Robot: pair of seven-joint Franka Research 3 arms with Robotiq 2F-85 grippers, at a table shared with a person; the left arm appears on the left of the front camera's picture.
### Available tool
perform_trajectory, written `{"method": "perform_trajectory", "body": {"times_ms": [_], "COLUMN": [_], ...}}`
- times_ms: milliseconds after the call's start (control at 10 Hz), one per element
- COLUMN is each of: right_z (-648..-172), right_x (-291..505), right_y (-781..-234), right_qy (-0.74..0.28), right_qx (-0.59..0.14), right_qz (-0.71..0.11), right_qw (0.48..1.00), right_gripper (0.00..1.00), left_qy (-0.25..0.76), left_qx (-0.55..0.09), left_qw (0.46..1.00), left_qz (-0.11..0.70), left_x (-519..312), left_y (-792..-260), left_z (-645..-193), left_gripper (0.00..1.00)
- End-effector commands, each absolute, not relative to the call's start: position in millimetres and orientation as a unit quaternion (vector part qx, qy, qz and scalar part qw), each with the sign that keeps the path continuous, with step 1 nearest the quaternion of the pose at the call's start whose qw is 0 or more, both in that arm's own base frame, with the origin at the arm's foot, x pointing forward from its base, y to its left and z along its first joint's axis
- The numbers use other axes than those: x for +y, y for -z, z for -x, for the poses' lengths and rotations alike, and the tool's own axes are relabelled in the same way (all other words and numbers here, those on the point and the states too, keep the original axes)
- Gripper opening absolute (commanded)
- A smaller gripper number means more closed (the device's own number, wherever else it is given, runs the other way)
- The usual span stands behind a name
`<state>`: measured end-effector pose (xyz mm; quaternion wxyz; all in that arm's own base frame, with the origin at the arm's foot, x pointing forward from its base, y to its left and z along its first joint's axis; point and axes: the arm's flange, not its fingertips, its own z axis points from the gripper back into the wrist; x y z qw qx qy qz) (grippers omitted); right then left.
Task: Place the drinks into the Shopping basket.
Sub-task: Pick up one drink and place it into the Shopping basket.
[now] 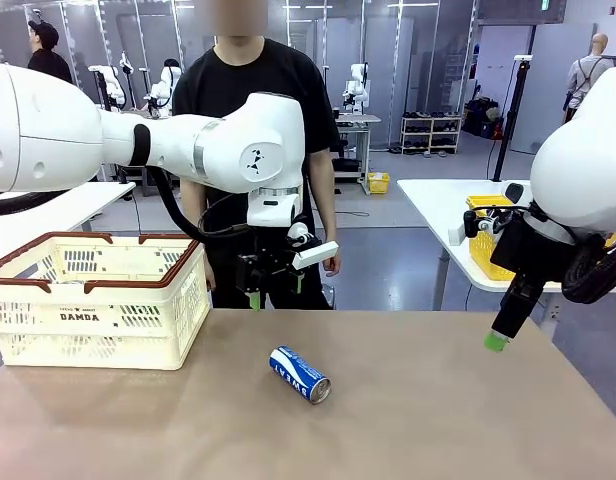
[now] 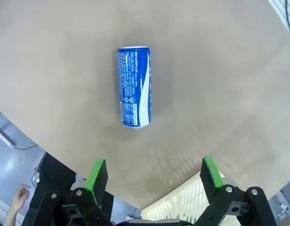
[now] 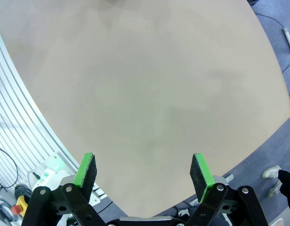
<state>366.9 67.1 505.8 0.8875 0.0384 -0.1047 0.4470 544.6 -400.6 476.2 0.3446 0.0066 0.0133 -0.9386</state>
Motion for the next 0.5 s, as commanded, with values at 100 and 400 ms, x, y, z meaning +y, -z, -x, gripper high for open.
{"method": "perform_trajectory", "body": {"times_ms": [100,400], "right_z": [-367,-367], "right_x": [66,66], "right_y": [-506,-506], "right_qy": [-0.447,-0.447], "right_qx": [-0.102,-0.102], "right_qz": [-0.035,-0.035], "right_qw": [0.888,0.888], "right_gripper": [1.0,1.0], "left_qy": [0.943,0.936], "left_qx": [-0.003,0.002], "left_qw": [0.332,0.352], "left_qz": [-0.003,-0.018], "left_x": [-405,-417], "left_y": [-466,-432], "left_z": [-543,-527], "left_gripper": [1.0,1.0]}}
